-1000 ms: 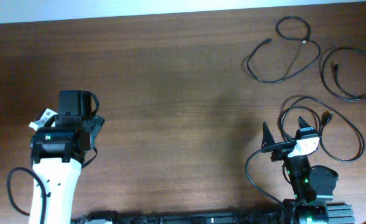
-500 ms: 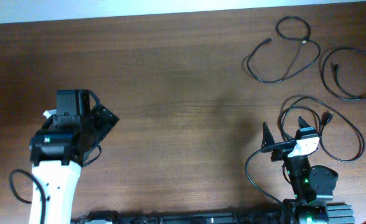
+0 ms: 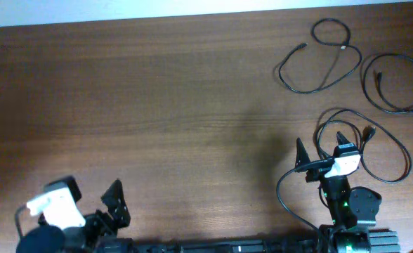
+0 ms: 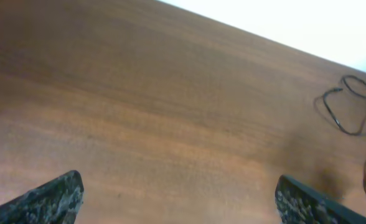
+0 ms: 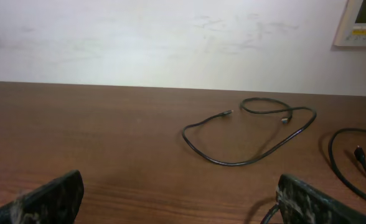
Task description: Untangle cables
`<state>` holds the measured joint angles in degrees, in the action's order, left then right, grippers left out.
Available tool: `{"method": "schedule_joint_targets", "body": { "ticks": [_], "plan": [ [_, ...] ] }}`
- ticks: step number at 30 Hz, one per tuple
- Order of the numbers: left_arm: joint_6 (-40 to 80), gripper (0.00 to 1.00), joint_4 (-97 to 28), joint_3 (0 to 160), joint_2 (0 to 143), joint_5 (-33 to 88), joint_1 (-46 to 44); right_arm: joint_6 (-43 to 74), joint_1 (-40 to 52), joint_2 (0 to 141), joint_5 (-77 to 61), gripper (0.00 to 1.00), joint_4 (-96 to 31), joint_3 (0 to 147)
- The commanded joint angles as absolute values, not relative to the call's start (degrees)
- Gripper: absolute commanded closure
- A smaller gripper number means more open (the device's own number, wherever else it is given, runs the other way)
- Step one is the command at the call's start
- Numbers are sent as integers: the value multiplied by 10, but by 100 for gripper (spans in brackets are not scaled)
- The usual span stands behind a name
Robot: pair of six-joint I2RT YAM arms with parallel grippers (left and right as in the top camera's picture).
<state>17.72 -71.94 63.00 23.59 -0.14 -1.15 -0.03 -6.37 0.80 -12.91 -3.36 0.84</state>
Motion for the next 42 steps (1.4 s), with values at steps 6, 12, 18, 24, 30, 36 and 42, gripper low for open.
{"method": "schedule_joint_targets", "body": {
  "ticks": [6, 12, 18, 24, 30, 36, 42],
  "plan": [
    [184, 1, -928, 633, 136, 12, -10, 0, -61, 2, -122, 2, -34, 3],
    [184, 1, -929, 633, 62, 12, -10, 0, -61, 2, -122, 2, -34, 3],
    [184, 1, -931, 633, 5, 12, -10, 0, -61, 2, -122, 2, -34, 3],
    [186, 1, -936, 633, 4, 15, -10, 0, -61, 2, -122, 2, -34, 3],
    [188, 1, -938, 633, 4, 16, -10, 0, -61, 2, -122, 2, -34, 3],
    [201, 1, -751, 609, 4, 24, -10, 0, -61, 2, -122, 2, -34, 3],
    [201, 1, -588, 497, 4, 22, -10, 0, -61, 2, -122, 2, -34, 3]
  ]
}}
